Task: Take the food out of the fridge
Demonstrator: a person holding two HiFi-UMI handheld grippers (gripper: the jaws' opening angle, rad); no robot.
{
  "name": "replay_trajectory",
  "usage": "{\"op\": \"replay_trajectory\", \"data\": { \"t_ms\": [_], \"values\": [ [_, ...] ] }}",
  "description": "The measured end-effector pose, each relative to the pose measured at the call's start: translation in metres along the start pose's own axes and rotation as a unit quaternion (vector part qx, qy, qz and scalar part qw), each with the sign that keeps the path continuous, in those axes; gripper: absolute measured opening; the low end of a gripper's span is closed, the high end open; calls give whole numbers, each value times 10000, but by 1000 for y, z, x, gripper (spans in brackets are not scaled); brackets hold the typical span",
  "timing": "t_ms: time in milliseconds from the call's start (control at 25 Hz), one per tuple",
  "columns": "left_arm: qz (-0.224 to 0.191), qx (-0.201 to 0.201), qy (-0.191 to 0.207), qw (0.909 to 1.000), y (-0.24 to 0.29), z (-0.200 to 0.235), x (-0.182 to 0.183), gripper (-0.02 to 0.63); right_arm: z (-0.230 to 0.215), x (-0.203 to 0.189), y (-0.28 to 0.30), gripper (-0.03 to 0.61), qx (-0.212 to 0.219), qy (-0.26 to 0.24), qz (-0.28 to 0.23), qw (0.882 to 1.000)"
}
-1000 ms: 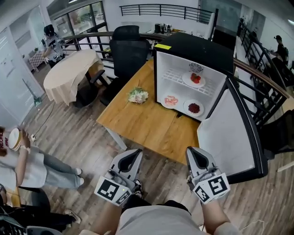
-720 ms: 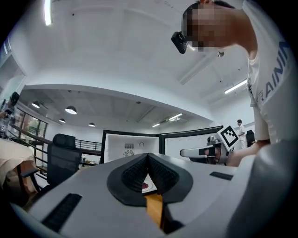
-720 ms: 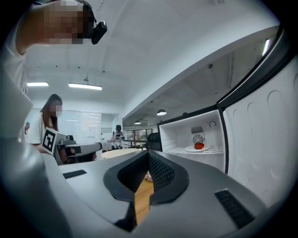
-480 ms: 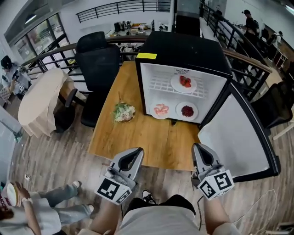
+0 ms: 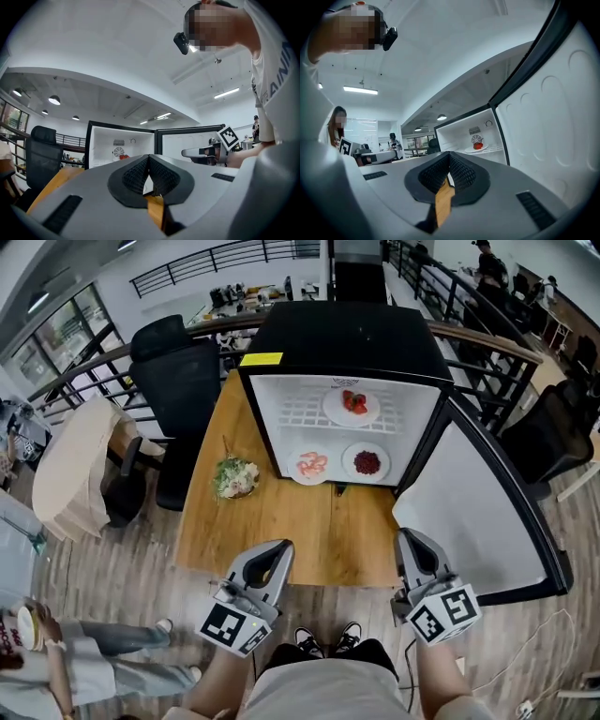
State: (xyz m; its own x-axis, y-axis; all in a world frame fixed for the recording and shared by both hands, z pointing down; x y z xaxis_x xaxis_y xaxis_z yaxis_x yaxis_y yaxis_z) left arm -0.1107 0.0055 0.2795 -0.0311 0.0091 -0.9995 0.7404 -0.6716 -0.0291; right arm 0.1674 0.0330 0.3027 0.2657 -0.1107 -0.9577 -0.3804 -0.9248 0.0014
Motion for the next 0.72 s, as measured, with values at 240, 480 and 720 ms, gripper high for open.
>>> {"op": "replay_trajectory", "data": {
  "t_ms": [240, 480, 720],
  "values": [
    [175, 48, -32, 9998, 10, -20, -9, 9, -19, -11, -10, 20, 57, 129, 129, 9998],
    [181, -77, -14, 9998, 19, -10, -10, 9, -19, -22, -1, 20, -93, 478, 195, 9986],
    [199, 49, -37, 9998, 10, 24, -16, 9, -8, -44, 41, 20, 81, 1220, 381, 9918]
  ]
}}
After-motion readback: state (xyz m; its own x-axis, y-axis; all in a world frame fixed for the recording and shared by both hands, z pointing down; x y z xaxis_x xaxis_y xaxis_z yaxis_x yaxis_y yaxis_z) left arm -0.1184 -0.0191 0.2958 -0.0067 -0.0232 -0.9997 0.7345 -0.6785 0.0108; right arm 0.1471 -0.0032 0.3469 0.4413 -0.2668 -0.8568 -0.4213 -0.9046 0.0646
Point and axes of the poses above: the fingertips, and each gripper's own axes: y forward along the fingers, z to its left, x out of its top, the point moved 8 cm from there along -y, backward along the fingers, and after that the axes turned 1 degree about -z, right-handed, at the moved point
